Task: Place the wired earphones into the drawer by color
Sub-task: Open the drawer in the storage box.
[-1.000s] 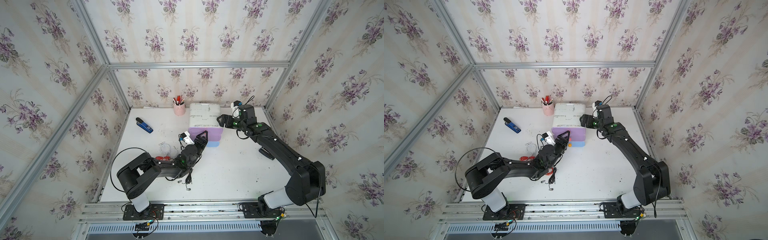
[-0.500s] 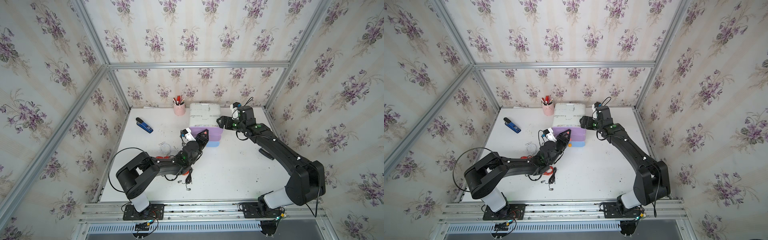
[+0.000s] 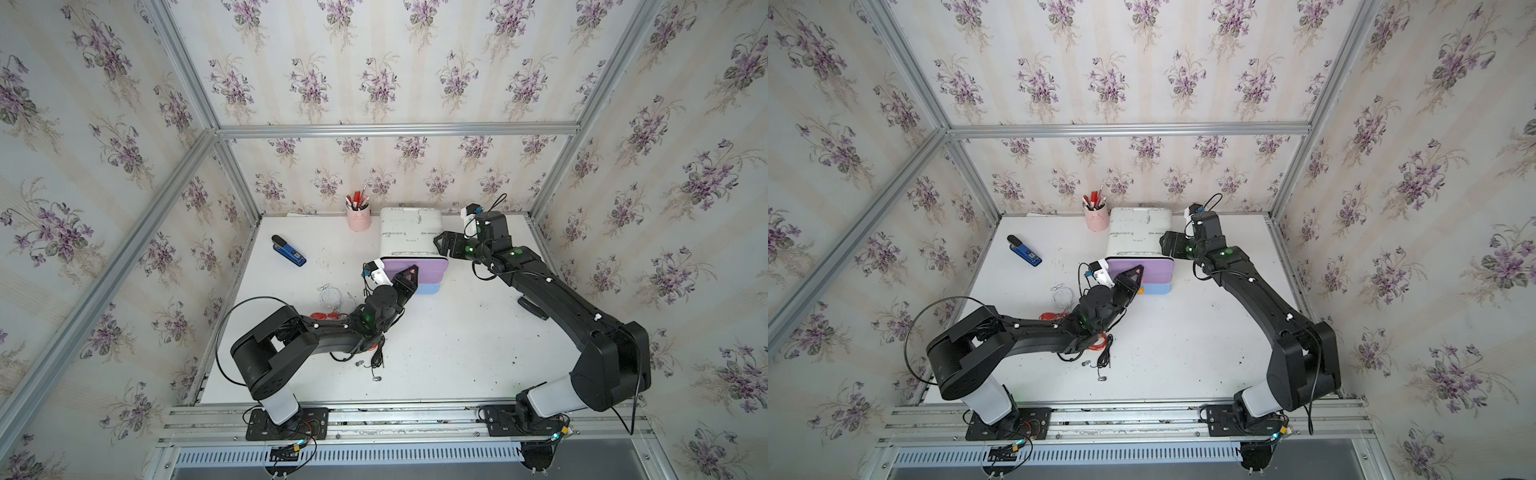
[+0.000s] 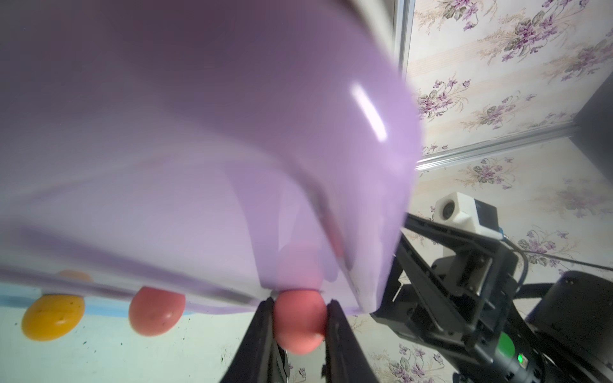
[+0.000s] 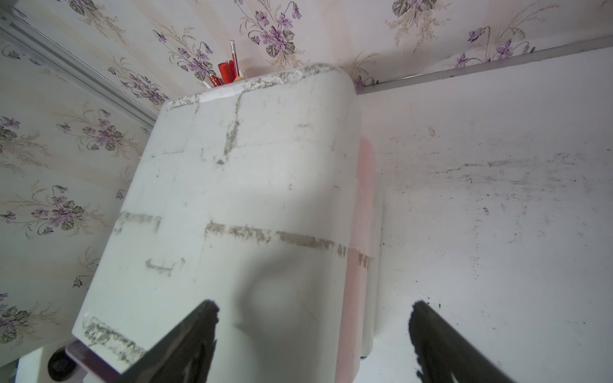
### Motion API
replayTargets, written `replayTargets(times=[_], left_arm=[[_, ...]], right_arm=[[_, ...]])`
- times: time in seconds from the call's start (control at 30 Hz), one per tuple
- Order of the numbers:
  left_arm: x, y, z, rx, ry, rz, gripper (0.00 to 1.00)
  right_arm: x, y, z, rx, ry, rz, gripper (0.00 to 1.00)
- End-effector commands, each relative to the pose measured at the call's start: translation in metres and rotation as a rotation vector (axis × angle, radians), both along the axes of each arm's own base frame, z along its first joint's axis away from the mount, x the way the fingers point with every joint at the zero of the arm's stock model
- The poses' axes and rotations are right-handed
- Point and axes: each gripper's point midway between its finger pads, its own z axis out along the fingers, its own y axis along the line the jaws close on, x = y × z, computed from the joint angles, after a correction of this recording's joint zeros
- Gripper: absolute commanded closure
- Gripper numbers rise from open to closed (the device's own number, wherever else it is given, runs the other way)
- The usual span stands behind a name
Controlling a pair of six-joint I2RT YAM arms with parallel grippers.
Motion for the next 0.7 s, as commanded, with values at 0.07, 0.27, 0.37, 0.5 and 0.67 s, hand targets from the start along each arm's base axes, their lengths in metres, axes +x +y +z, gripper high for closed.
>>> replayTargets(times=[0.07,0.27,0.37,0.5,0.67], left_arm=[[-0.029,-0.007,-0.012,0.044,0.022,-0.063,0.82],[-0.056,-0.007,-0.018,0.071,0.045,-0.086,0.82],[-0.070,-0.009,-0.019,0.087,0.050,-0.094,0.82],[-0.086,-0.015,-0.023,0.080,0.066,-0.115,0.82],[-0.101,-0.022,-0.033,0.071,0.082,-0.128,0.81]], right_arm=[[0.003,-0.001,0.008,-0.015,-0.018,-0.002,0.07],[0.007,0.001,0.002,-0.018,0.004,-0.007,0.07],[0.008,0.002,0.000,-0.013,0.013,-0.004,0.07],[0.009,0.003,-0.004,-0.016,0.025,-0.003,0.07],[0.010,0.004,-0.005,-0.013,0.030,-0.003,0.07]])
